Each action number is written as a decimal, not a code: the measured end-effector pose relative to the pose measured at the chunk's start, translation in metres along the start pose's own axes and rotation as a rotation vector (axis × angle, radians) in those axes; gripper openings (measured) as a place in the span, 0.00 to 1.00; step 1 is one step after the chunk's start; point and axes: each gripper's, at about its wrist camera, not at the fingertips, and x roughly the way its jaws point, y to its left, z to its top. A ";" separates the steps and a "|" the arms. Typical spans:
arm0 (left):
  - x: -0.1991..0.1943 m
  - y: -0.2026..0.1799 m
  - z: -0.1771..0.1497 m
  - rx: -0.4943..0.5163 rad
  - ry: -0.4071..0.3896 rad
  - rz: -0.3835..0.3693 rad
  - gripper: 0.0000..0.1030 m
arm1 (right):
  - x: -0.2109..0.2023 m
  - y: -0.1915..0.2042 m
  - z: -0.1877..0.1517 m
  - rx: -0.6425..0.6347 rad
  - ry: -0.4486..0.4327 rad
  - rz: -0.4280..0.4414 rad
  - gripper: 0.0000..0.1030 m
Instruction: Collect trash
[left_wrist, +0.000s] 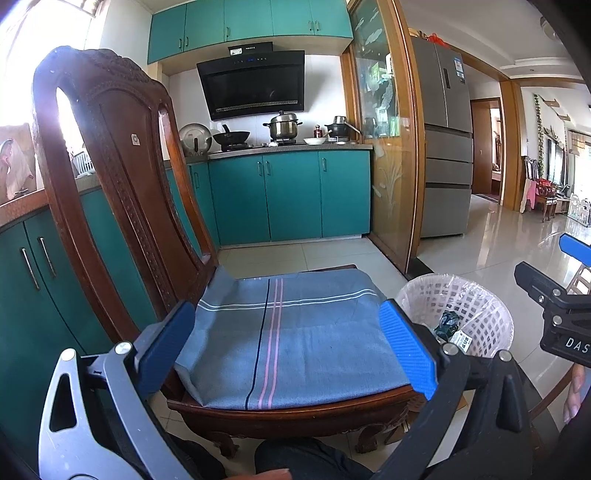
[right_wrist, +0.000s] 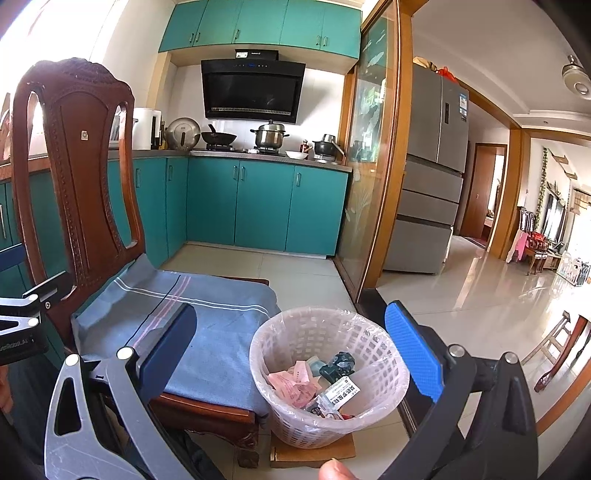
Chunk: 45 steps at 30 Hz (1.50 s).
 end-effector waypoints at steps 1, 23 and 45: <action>0.001 0.000 0.000 0.001 0.004 0.000 0.97 | 0.000 0.000 0.000 0.000 0.002 -0.002 0.97; 0.019 0.005 -0.003 -0.024 0.046 0.008 0.97 | 0.022 0.006 0.001 0.002 0.043 0.014 0.97; 0.031 0.012 -0.009 -0.034 0.076 0.009 0.97 | 0.040 0.015 -0.004 -0.028 0.086 0.013 0.97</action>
